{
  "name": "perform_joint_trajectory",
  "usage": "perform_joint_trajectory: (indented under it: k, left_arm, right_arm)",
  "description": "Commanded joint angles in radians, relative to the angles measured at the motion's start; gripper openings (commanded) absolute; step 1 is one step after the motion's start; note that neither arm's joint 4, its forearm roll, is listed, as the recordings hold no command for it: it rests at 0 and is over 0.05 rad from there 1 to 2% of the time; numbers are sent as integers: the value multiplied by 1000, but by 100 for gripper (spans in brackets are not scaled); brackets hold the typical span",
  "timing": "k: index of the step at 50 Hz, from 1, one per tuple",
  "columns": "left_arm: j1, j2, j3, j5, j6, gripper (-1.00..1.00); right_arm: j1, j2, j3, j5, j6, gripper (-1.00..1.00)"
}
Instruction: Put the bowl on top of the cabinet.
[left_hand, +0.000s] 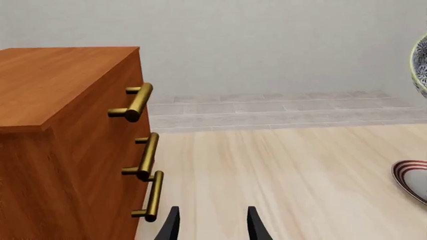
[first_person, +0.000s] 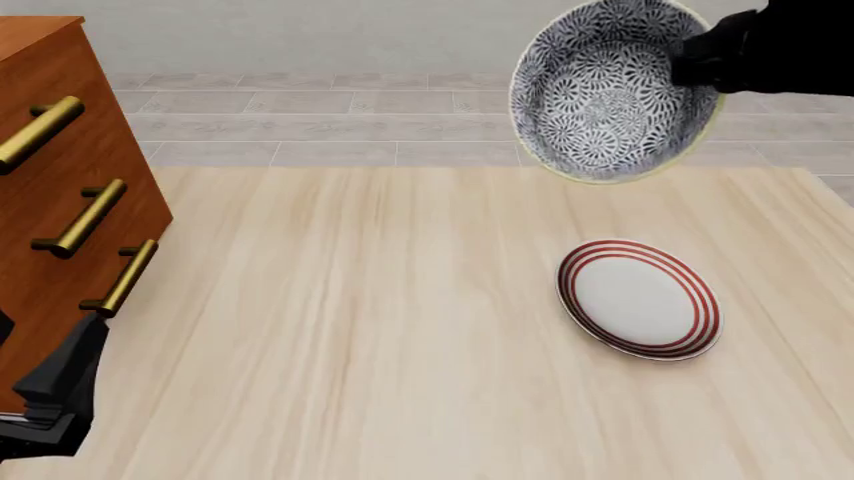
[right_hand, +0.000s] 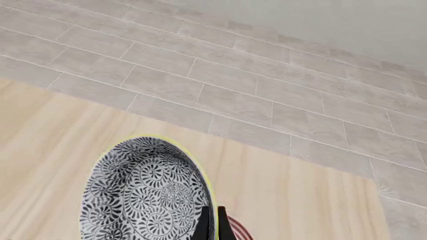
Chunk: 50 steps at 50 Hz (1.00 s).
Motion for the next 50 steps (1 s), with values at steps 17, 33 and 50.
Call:
perform_joint_trajectory:
  k: [17,33,50]
  left_arm:
    - [1,23,0,-20,-6,100]
    - [-1,-3,0,0,-14,100]
    - [1,-5,0,-1,-14,100]
  right_arm:
    - [166,11,59,-185,-43,-100]
    - [238,36,101,-280,-57,-100]
    - [333,38,125,-350,-32,-100]
